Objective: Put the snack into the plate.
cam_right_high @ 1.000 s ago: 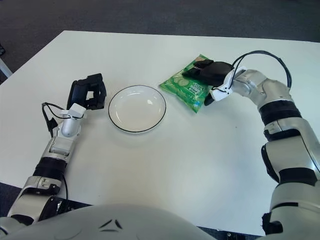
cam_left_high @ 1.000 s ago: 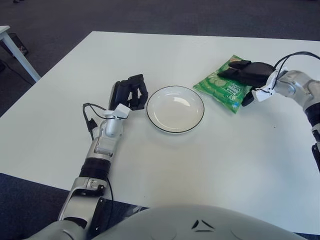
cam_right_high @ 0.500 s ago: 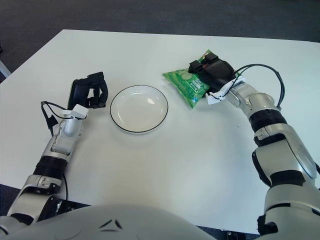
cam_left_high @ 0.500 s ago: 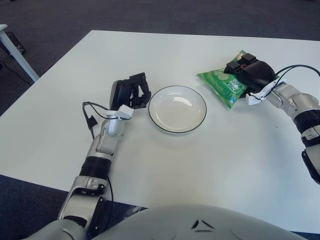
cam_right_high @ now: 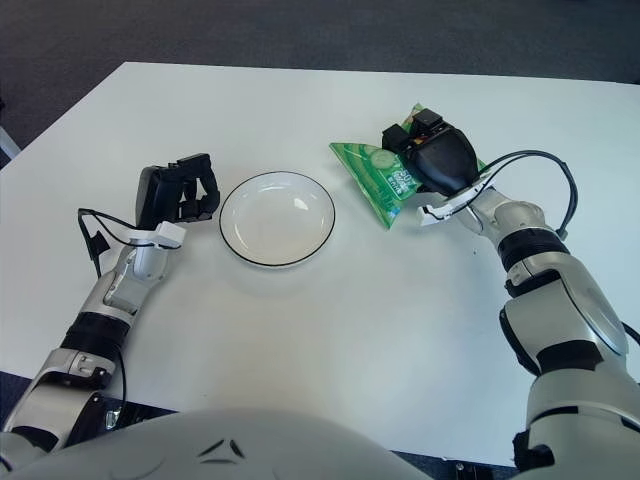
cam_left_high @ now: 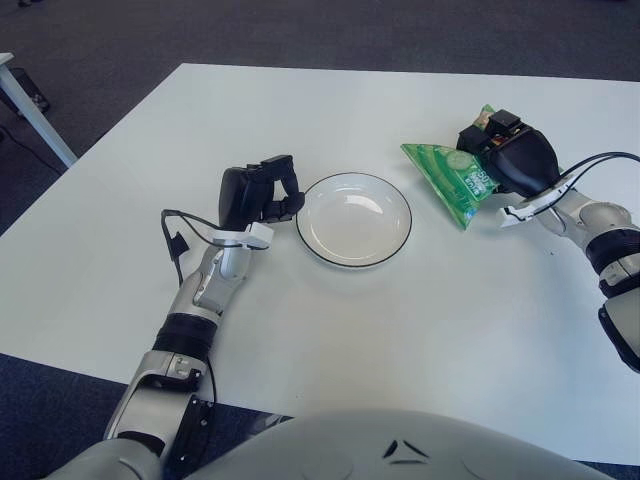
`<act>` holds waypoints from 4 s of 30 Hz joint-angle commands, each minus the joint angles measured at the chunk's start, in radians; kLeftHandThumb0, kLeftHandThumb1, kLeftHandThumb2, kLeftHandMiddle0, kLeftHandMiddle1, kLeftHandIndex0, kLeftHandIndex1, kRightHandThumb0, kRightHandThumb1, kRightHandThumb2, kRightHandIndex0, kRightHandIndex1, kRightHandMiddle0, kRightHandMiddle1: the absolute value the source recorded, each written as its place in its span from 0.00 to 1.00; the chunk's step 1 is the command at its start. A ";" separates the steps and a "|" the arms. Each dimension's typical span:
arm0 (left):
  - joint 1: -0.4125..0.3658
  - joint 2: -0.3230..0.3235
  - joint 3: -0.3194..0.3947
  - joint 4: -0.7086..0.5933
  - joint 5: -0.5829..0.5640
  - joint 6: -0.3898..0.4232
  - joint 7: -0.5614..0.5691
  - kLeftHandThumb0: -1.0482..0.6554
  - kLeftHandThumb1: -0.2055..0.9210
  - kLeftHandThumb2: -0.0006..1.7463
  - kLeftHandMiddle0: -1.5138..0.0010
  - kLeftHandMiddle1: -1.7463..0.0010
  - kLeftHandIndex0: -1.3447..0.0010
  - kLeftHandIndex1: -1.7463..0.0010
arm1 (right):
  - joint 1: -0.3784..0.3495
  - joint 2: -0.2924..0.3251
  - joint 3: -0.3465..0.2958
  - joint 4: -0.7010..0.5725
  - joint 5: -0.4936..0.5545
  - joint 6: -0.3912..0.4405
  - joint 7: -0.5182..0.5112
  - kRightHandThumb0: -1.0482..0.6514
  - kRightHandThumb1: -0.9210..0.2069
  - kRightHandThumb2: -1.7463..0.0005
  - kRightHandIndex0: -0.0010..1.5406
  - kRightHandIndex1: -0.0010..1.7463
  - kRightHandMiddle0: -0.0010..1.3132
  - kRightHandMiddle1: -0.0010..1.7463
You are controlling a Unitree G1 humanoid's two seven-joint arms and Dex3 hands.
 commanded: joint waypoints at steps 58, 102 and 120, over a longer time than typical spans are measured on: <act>0.218 -0.080 -0.037 -0.037 -0.155 0.362 -0.084 0.31 0.86 0.51 0.08 0.00 0.14 0.00 | 0.020 0.257 -0.299 -0.654 0.506 -0.052 0.869 0.62 0.82 0.05 0.57 0.96 0.48 1.00; 0.228 -0.109 -0.034 -0.129 -0.332 0.430 -0.155 0.31 0.75 0.58 0.09 0.00 0.15 0.00 | 0.044 0.313 -0.239 -0.737 0.611 0.071 1.376 0.61 0.78 0.09 0.53 1.00 0.50 0.92; 0.234 -0.100 -0.035 -0.155 -0.326 0.453 -0.173 0.31 0.70 0.60 0.10 0.00 0.17 0.00 | 0.039 0.292 -0.242 -0.753 0.795 0.149 1.668 0.34 0.55 0.44 0.03 0.85 0.04 0.89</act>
